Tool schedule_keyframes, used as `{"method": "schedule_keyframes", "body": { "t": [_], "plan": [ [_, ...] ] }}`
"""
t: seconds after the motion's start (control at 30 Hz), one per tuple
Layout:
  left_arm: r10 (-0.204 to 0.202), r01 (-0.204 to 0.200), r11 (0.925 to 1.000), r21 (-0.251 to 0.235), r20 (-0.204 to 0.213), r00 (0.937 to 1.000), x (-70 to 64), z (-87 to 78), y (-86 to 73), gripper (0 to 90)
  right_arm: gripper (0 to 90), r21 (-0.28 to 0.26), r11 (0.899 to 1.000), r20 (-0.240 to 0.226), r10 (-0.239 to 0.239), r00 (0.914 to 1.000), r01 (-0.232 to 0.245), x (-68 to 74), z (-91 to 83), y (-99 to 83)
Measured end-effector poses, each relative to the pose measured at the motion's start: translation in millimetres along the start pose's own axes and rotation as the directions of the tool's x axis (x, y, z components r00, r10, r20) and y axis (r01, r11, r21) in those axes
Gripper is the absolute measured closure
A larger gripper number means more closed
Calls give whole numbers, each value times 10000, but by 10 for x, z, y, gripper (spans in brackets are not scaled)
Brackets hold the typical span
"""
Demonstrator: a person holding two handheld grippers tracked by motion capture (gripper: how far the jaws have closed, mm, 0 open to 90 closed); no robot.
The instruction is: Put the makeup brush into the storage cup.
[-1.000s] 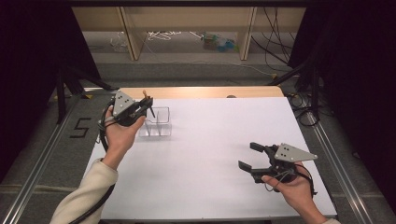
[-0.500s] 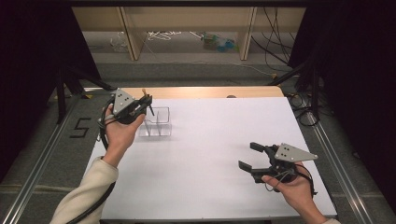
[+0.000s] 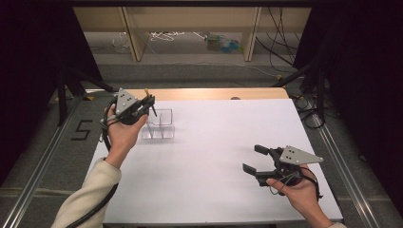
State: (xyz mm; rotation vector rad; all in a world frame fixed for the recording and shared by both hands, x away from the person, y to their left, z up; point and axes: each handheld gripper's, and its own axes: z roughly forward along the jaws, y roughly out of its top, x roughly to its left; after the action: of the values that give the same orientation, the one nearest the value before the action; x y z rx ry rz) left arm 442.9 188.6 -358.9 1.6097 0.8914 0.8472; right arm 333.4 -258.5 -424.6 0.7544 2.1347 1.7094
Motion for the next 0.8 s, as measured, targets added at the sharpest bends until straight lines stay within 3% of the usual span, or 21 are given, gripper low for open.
{"method": "schedule_keyframes", "body": {
  "t": [0.67, 0.8],
  "plan": [
    [60, -61, 10000, -31, -144, 9999, 13, 32, 5, 829, 198, 10, 10000, 31, 22, 10000, -22, 1, -1, 0],
    [118, -118, 9999, -1, -155, 9998, 18, 45, 6, 829, 196, -128, 9996, 97, -241, 9997, 242, -18, 7, -2]
  ]
}}
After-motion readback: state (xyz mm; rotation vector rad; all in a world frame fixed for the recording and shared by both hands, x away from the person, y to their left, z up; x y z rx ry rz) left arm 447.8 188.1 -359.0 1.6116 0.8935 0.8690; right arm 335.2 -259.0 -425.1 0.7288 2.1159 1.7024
